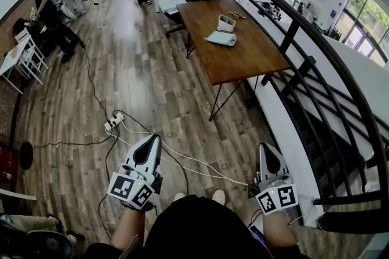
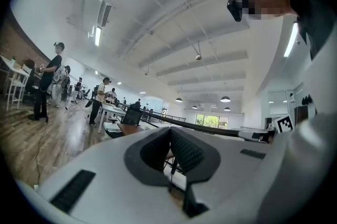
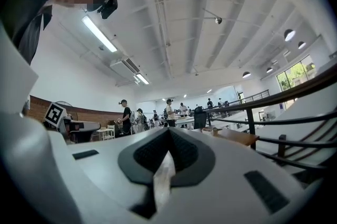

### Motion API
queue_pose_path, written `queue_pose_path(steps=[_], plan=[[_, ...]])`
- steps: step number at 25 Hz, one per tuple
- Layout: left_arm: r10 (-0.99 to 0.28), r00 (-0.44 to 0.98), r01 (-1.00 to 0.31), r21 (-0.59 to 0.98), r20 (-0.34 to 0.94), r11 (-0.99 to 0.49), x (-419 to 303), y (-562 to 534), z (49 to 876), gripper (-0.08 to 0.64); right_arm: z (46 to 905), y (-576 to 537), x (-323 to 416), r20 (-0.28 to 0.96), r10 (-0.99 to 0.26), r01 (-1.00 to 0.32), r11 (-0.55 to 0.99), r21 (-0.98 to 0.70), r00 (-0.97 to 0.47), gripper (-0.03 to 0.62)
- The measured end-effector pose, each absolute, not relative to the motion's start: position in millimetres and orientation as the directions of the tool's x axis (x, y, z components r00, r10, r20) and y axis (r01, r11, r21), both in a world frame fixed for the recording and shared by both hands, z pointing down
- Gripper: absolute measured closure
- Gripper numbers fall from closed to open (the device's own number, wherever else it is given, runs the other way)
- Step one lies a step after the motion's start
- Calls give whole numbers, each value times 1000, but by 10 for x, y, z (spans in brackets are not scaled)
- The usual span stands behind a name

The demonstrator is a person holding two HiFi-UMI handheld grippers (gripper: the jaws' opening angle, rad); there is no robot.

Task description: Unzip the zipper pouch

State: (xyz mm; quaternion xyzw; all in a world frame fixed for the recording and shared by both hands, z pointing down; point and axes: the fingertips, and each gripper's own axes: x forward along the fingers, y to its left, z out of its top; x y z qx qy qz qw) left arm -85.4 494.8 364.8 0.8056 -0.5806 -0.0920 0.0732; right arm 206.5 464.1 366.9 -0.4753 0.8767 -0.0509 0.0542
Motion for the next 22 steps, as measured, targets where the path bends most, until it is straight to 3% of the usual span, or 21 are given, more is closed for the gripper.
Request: queue_pose_path(steps=[18,22], plan=[[-933,352,-913,192,-73,-360,-961,5018,3621,544,3593,4693,1758,-66,-829,-818,558,-137,-555,592],[-934,348,-915,190,-78,-357,-1162,5034,3623,510,3522,4757,1584,-84,-841,-835,541,-102,-535,471]])
